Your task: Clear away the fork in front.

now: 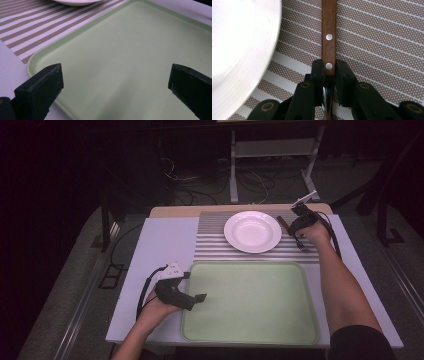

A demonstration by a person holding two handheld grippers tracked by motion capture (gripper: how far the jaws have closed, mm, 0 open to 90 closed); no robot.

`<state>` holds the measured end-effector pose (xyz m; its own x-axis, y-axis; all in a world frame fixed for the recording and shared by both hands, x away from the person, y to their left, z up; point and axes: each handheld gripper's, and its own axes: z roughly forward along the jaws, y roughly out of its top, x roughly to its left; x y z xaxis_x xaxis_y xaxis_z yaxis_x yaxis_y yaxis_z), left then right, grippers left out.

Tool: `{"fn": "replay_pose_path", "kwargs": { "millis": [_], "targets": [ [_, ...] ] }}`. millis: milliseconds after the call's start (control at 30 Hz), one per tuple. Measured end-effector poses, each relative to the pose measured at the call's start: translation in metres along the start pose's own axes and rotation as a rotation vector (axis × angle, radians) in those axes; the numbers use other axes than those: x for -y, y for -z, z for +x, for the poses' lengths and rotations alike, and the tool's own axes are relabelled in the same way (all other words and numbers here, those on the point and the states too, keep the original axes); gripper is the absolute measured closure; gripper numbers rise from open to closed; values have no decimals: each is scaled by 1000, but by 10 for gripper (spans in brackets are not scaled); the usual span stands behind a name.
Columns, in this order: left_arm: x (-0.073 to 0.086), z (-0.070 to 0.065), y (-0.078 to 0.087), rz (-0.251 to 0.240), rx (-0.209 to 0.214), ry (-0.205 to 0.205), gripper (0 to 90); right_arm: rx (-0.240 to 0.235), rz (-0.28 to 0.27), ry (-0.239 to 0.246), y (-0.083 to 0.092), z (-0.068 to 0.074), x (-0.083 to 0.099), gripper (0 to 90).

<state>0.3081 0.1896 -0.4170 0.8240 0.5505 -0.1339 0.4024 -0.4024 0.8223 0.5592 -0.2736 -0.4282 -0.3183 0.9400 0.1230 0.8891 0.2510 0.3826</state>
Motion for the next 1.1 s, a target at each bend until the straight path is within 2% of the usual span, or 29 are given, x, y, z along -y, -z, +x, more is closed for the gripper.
{"fn": "replay_pose_path", "kwargs": {
  "millis": [167, 267, 367, 533, 567, 667, 700, 867, 900, 1000, 1100],
  "targets": [
    [0, -1, 0, -1, 3, 0, 0, -54, -70, -37, 9, -10, 7, 772],
    [0, -2, -1, 0, 4, -1, 0, -61, -86, -36, 13, -13, 9, 772],
    [-1, -1, 0, -2, 1, 0, 0, -90, -136, -51, 23, -17, 15, 773],
    [-1, -2, 0, -6, 0, 1, 0, -121, -184, -64, 34, -22, 21, 773],
    [-1, -2, 0, -3, 2, -1, 0, -140, -214, -69, 41, -24, 24, 772],
    [-1, -2, 0, -2, 3, -1, 0, -155, -239, -67, 49, -24, 28, 772],
    [-1, -2, 0, -2, 3, -1, 0, -166, -263, -57, 57, -23, 31, 772],
    [-1, -2, -1, -2, 1, -1, 0, -194, -316, -42, 71, -18, 42, 772],
    [-1, -2, -1, -1, 0, -1, 0, -208, -343, -28, 77, -15, 48, 772],
    [-1, -2, -1, -2, 0, 0, 0, -216, -360, -14, 82, -10, 54, 772],
    [-2, -3, -1, -4, 1, 3, 0, -216, -387, 35, 92, 1, 66, 772]
  ]
}}
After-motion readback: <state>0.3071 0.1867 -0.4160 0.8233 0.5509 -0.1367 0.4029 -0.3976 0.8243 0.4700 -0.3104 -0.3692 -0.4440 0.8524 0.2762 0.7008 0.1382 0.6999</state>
